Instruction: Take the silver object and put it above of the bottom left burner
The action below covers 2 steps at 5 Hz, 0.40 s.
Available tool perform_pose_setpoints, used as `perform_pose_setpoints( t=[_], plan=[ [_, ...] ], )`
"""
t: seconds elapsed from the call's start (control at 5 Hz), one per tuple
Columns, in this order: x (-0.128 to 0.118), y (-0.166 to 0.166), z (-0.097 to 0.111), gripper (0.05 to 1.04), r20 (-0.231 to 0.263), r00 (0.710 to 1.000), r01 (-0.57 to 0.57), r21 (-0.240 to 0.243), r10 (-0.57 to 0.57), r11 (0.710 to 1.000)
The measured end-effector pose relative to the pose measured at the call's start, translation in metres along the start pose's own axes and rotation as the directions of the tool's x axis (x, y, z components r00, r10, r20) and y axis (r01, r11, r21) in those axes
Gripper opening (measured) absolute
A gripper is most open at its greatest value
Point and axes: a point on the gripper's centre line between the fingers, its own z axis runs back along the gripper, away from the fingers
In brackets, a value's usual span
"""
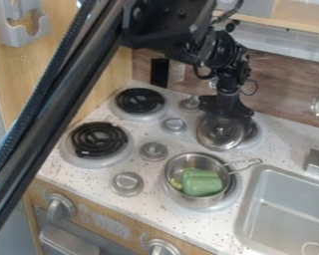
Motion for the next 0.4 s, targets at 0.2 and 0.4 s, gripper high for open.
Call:
perform_pose_setpoints(
  t=[0.2,0.4],
  plan=[
    [-0.006,0.000,0.002,0.263,-0.002,1.000,0.003,-0.006,-0.003,1.000],
    [-0.014,0.016,0.015,0.241,-0.004,1.000,-0.029,0.005,0.029,1.000]
  ],
)
